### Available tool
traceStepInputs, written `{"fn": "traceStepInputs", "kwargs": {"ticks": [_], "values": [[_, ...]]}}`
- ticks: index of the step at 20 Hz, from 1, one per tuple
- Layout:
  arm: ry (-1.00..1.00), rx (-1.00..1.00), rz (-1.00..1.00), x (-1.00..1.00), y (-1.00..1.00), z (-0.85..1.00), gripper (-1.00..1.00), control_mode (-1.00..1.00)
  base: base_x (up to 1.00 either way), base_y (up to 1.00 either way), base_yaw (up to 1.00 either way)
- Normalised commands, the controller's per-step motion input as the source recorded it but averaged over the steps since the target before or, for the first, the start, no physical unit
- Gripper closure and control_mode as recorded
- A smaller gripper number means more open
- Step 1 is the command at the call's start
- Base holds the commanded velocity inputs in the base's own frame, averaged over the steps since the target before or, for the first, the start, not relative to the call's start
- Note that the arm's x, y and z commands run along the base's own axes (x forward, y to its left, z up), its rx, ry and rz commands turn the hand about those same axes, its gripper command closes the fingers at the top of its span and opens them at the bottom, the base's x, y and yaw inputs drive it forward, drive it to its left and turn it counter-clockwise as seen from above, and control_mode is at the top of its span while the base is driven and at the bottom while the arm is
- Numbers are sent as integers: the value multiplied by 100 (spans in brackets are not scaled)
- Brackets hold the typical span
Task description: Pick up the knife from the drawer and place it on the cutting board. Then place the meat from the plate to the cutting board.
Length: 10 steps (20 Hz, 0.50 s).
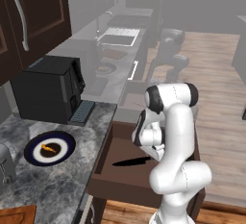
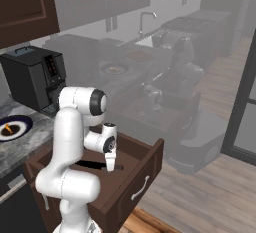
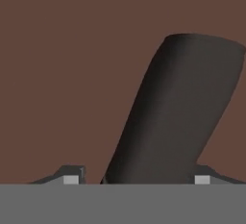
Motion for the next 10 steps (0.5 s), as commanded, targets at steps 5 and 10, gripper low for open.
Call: {"fn": "traceStepInputs", "kwargs": {"ticks": [5,10], "values": [[-5,0,0,13,0,-14,-100,-100,0,0,0],[0,0,0,6,2,-31,100,-100,0,0,0]]}}
